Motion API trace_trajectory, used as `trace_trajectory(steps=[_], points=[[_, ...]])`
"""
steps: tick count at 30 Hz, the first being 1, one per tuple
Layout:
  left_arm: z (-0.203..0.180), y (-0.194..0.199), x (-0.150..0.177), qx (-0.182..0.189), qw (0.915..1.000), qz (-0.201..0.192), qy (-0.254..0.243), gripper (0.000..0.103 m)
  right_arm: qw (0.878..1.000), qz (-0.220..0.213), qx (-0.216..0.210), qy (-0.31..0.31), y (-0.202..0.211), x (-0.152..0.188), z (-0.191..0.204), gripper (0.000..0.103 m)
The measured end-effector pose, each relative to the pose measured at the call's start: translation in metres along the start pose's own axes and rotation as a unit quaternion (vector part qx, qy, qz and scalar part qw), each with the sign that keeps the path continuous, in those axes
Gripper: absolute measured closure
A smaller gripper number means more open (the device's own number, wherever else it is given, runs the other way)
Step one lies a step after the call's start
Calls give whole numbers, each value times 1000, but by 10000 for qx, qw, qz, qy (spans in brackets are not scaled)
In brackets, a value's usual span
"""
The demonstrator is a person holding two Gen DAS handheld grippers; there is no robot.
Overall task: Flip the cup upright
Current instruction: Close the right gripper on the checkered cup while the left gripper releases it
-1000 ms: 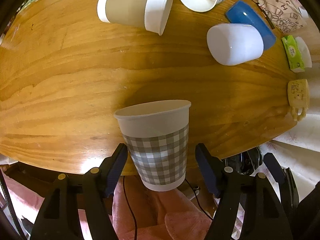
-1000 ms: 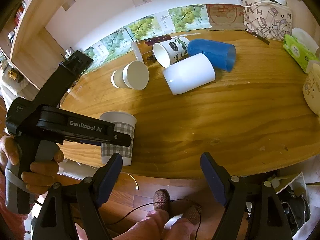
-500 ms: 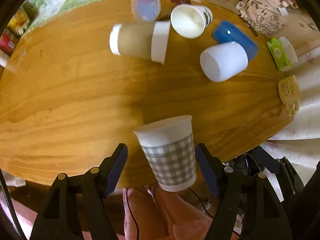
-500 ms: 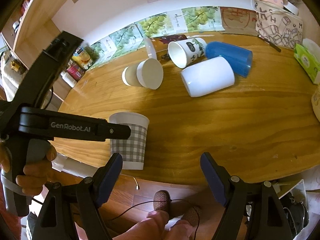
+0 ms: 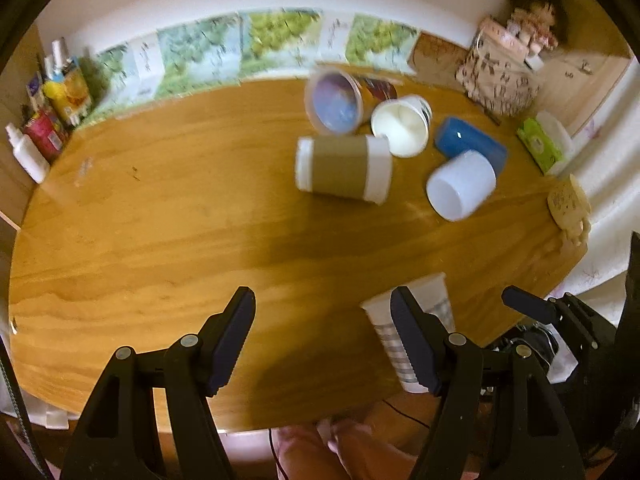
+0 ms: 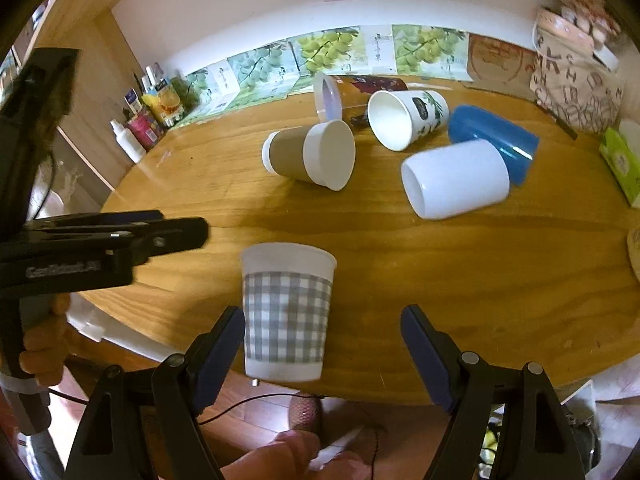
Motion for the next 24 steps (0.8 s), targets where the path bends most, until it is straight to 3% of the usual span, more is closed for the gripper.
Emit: trace_trajectory(steps=[3,12,24], points=[[10,8,5,4,9997,-205,-110,29,9999,24,141,33,-8,-4,6,22],[26,22,31,178,9977,-253,-599,29,9986,250,458,87,-33,-11,21,22],[36,24,61,317,9950,73,-948,29,9972,558,494,-107,-61,-16,31,22]])
Point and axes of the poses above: each gripper's, at about its wrist camera, not at the fingertips, and y roughly against the way its jaws point, z to its left, x to its underside, the point moved 2 cm from there along -y, roughly the way its jaws point, and after that the axes turned 1 degree about -z, right-handed, at the moved point
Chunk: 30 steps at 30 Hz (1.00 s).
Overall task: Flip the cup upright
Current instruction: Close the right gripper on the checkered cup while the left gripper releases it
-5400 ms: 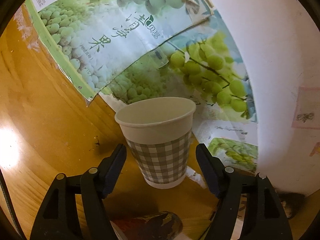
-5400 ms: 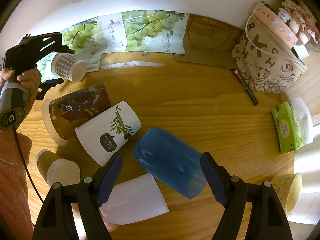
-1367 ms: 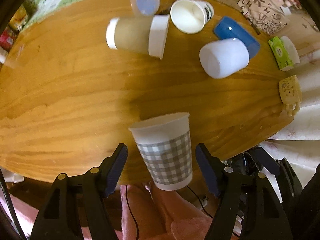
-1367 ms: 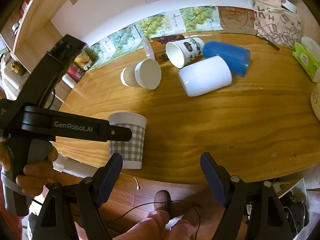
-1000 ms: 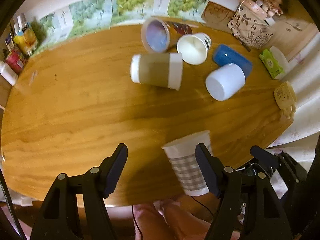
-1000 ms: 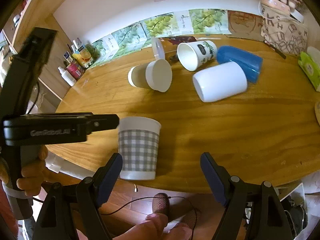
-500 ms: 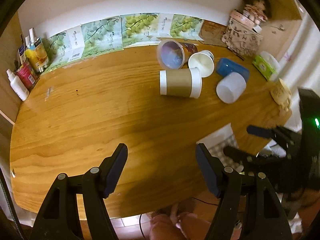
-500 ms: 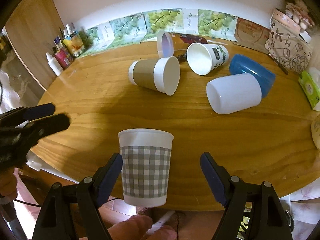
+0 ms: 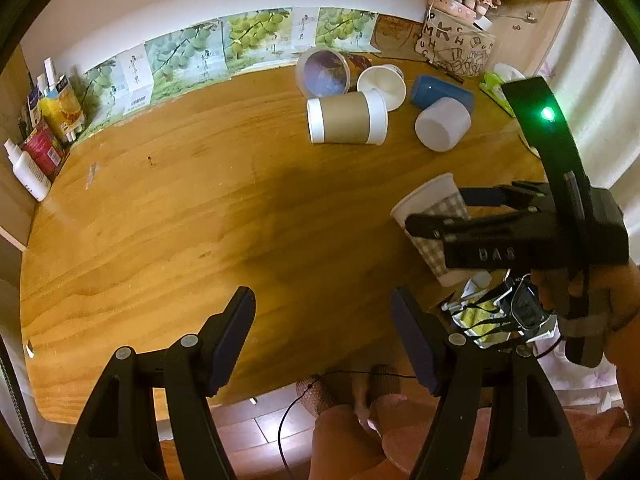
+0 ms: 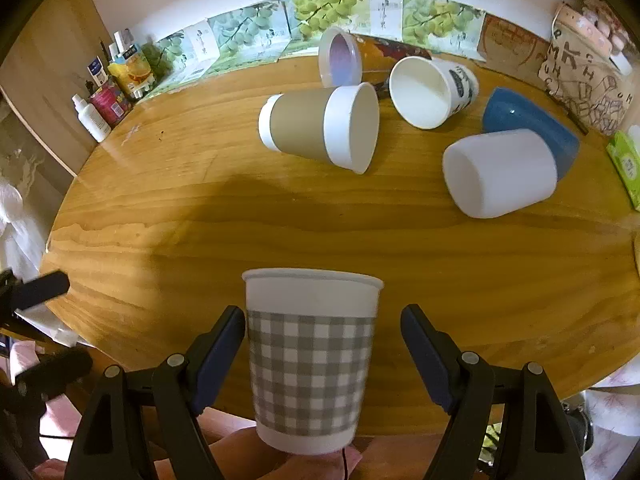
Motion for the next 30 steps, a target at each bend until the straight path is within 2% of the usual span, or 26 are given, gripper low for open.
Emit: trace_trajectory(steps=[14,15,17,18,25,30], points=[[7,-3,0,-54,9998,143,-125,29,9977,409,-29,-540,-22,-6,-5,22],[7,-3,1,-62,9998,160,-137,29,9975,426,-20,-562,-22,-6,-6,24],[7,-5,1,-59,9997,183,-152,29,9972,482,-27,-569,-23,-6,-9,35],[6,-5,2,-53,9997,194,-160,29,9972,485,-37,-562,-23,-7,-10,35],[0,-6,2,-9,9994,217,-268,29,9981,371,18,-493,-18,-8,-11,38],[-1,-8,0,12,9993,223,-305,29,9992,-113,120,-367,-4,-11,-9,38]])
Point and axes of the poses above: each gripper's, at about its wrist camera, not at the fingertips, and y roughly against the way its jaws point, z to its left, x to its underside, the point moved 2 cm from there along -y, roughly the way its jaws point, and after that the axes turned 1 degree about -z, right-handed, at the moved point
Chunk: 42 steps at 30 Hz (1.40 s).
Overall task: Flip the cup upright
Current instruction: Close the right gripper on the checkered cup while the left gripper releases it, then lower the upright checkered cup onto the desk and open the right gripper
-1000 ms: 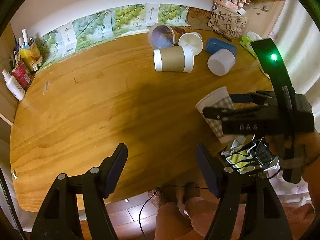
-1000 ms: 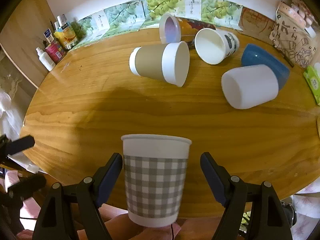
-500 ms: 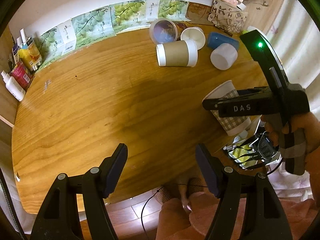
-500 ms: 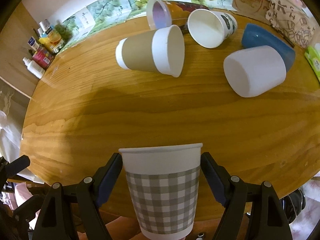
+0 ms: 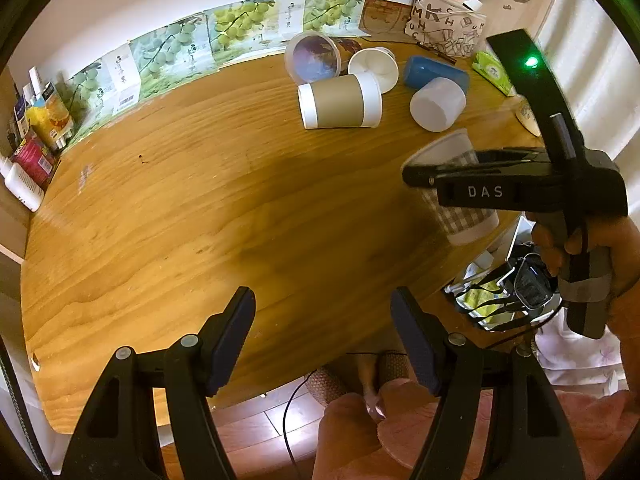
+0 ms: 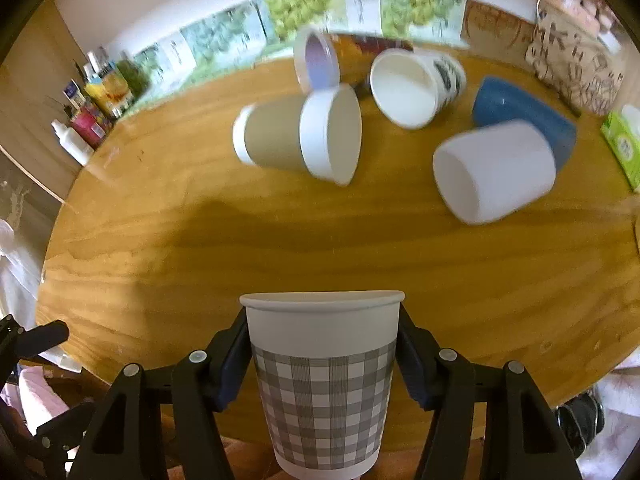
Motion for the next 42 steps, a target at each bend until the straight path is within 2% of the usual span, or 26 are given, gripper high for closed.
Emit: trace_trajectory(steps=[6,9,14,23,32,35,42], points=[[-1,-2,1,-3,10000,69,-44,29,9925,-1192,195,171,20,0,2,39],[0,-4,2,-89,9999,121,-82,29,9805,-1905,405,255,22,6,5,39],[5,-2,4,-235,9995,171,-97,29,9614,-2682,456,420,18,23,4,39],[11,5,9,-309,9993,193,-27,29,9340,-3510,630,229,23,31,14,38],[14,9,11,-272,9995,135,109,29,9154,-3950,728,-278,14,33,4,37],[14,7,11,-275,9994,166,140,29,9064,-4103,979,-240,13,37,4,37],[10,10,7,-136,9998,40,150,29,9024,-4178,1055,-55,12,41,7,36]])
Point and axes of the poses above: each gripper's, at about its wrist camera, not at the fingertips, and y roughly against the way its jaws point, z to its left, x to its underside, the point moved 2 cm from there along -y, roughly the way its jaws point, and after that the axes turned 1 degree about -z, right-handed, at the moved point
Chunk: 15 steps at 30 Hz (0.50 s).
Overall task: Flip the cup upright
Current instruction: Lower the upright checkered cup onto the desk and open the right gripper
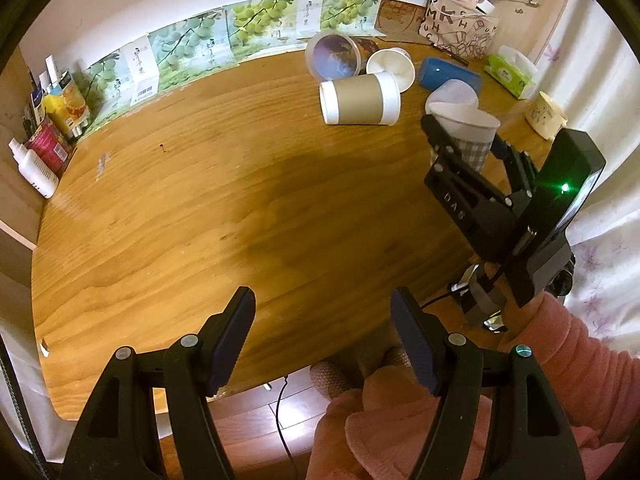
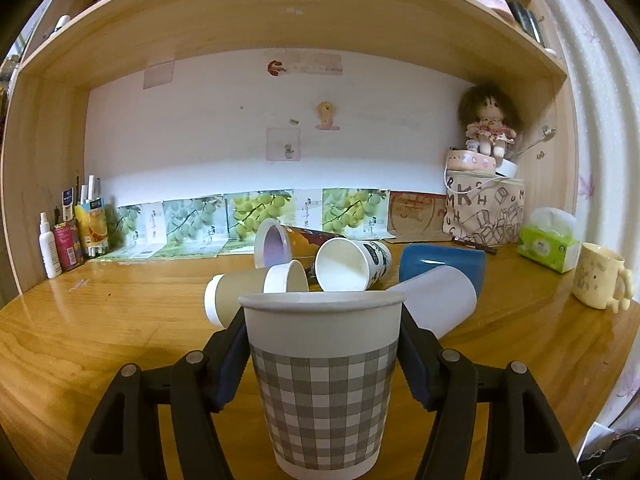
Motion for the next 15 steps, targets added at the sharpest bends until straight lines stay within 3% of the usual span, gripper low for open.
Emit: trace_trajectory(steps=[15], points=[[-17,0,0,181,9998,-1,94,29,9990,347,-286,2,12,10,-10,33]])
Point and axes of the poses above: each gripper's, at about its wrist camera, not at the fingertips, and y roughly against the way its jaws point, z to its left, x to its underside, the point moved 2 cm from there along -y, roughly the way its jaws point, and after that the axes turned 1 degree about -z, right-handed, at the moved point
